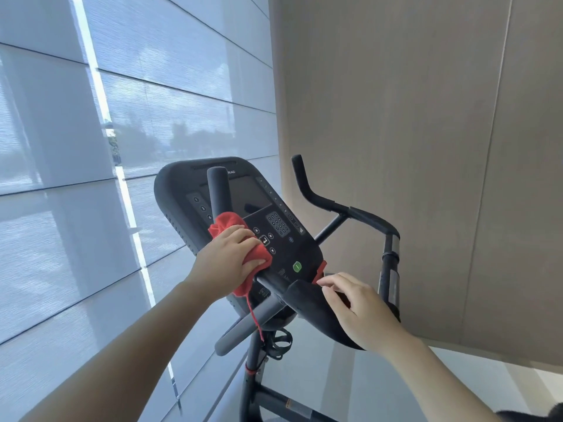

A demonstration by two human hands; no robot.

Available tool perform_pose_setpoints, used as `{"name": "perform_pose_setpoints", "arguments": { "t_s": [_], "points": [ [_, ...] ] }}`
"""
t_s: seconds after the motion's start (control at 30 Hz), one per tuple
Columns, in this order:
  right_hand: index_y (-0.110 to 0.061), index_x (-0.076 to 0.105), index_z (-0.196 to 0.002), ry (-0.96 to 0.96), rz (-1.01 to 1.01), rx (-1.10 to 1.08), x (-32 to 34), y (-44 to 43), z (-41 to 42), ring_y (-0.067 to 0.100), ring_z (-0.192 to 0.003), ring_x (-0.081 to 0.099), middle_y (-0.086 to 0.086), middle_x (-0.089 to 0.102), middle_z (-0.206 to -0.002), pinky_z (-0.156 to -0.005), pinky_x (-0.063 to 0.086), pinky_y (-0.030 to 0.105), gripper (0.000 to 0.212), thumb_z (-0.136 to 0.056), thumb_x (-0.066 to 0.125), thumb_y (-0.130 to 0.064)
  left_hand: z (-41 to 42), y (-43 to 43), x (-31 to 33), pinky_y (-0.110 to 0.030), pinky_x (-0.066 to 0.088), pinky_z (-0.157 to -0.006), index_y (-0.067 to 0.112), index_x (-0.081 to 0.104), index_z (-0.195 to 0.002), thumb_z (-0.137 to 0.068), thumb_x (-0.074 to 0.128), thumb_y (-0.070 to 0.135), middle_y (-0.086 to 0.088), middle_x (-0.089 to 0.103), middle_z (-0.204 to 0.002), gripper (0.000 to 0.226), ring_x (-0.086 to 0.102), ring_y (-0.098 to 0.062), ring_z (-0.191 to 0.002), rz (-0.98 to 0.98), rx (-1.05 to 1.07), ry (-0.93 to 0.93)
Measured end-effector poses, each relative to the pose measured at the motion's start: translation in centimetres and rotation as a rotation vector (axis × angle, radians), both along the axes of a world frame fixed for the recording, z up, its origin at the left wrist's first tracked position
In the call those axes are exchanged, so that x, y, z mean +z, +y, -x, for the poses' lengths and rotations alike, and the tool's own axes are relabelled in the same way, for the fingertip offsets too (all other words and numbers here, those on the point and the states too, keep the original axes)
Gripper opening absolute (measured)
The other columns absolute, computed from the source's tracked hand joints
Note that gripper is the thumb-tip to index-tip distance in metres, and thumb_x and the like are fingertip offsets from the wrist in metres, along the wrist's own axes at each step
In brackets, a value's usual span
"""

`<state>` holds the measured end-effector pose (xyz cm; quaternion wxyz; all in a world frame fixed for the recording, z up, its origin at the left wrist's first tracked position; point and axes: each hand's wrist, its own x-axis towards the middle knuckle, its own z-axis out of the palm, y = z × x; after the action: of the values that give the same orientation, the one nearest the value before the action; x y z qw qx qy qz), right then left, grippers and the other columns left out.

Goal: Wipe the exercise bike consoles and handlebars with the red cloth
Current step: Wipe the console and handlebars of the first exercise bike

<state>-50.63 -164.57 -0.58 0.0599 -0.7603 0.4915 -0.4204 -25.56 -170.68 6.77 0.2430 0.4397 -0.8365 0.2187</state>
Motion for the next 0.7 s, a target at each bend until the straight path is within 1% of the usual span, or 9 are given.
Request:
{"name": "perform_pose_setpoints", "arguments": {
  "t_s": [0.1,0.2,0.23,0.3,0.4,0.47,0.57,0.63,0.7],
  "points": [
    [-0.029,0.059,-0.111,-0.001,0.001,0.058,-0.5,-0.1,0.8,-0.004,-0.104,0.051,-0.021,0.058,-0.108,-0.088,0.039,0.009,0.024,-0.095,0.042,-0.033,0.5,0.3,-0.3,-0.036,0.042,-0.098,0.024,0.061,-0.114,-0.089,0.050,0.047,0.009,0.055,-0.122,0.036,0.043,-0.014,-0.122,-0.038,0.000,0.054],
    [-0.028,0.061,-0.112,-0.019,-0.004,0.119,-0.8,-0.3,1.8,-0.006,-0.105,0.052,-0.021,0.059,-0.108,-0.088,0.037,0.006,0.025,-0.095,0.043,-0.031,1.3,1.0,-0.4,-0.037,0.040,-0.097,0.023,0.063,-0.111,-0.089,0.052,0.044,0.009,0.057,-0.120,0.033,0.044,-0.014,-0.120,-0.081,0.008,0.121],
    [-0.026,0.063,-0.111,-0.030,-0.007,0.133,-0.9,-0.5,2.2,-0.005,-0.104,0.052,-0.020,0.060,-0.107,-0.088,0.038,0.007,0.025,-0.095,0.043,-0.029,1.7,1.3,-0.4,-0.037,0.040,-0.097,0.023,0.063,-0.111,-0.089,0.052,0.043,0.009,0.057,-0.120,0.032,0.045,-0.014,-0.119,-0.097,0.018,0.144],
    [-0.023,0.065,-0.109,-0.048,-0.026,0.151,-1.0,-0.9,3.5,-0.002,-0.102,0.054,-0.016,0.062,-0.105,-0.090,0.042,0.013,0.026,-0.095,0.043,-0.027,2.7,2.0,-0.6,-0.037,0.039,-0.097,0.023,0.063,-0.109,-0.090,0.052,0.041,0.009,0.057,-0.119,0.029,0.046,-0.014,-0.116,-0.113,0.039,0.202],
    [-0.022,0.065,-0.105,-0.038,-0.078,0.167,-1.0,-1.7,6.3,0.002,-0.101,0.055,-0.014,0.063,-0.103,-0.088,0.044,0.019,0.027,-0.096,0.041,-0.027,5.3,3.4,-1.3,-0.032,0.039,-0.093,0.022,0.064,-0.105,-0.090,0.051,0.039,0.009,0.059,-0.113,0.025,0.047,-0.013,-0.110,-0.122,0.085,0.272],
    [-0.023,0.064,-0.101,0.004,-0.103,0.173,-0.9,-2.2,8.2,0.001,-0.096,0.054,-0.014,0.062,-0.099,-0.082,0.044,0.019,0.026,-0.096,0.039,-0.029,7.6,4.1,-1.7,-0.029,0.039,-0.089,0.025,0.063,-0.104,-0.091,0.048,0.043,0.010,0.060,-0.107,0.026,0.047,-0.011,-0.106,-0.165,0.139,0.242],
    [-0.028,0.059,-0.082,0.065,-0.114,0.231,-0.9,-3.0,10.5,0.001,-0.084,0.050,-0.014,0.058,-0.084,-0.071,0.038,0.019,0.025,-0.096,0.039,-0.029,10.7,5.4,-2.4,-0.030,0.040,-0.087,0.027,0.063,-0.104,-0.090,0.048,0.044,0.009,0.060,-0.105,0.026,0.047,-0.012,-0.104,-0.203,0.225,0.214],
    [-0.021,0.060,-0.083,0.140,-0.088,0.259,-1.1,-3.9,11.7,0.005,-0.084,0.049,-0.009,0.059,-0.084,-0.075,0.039,0.022,0.026,-0.095,0.039,-0.027,11.7,6.2,-2.7,-0.030,0.039,-0.089,0.025,0.064,-0.104,-0.090,0.051,0.041,0.008,0.059,-0.107,0.025,0.046,-0.013,-0.105,-0.195,0.271,0.259],
    [-0.016,0.059,-0.083,0.206,-0.075,0.273,-1.5,-4.9,12.5,0.012,-0.086,0.050,-0.006,0.060,-0.085,-0.081,0.042,0.029,0.028,-0.096,0.037,-0.027,12.2,6.9,-2.8,-0.033,0.039,-0.093,0.025,0.064,-0.105,-0.090,0.052,0.038,0.008,0.058,-0.110,0.023,0.045,-0.014,-0.109,-0.203,0.302,0.280]
  ]
}}
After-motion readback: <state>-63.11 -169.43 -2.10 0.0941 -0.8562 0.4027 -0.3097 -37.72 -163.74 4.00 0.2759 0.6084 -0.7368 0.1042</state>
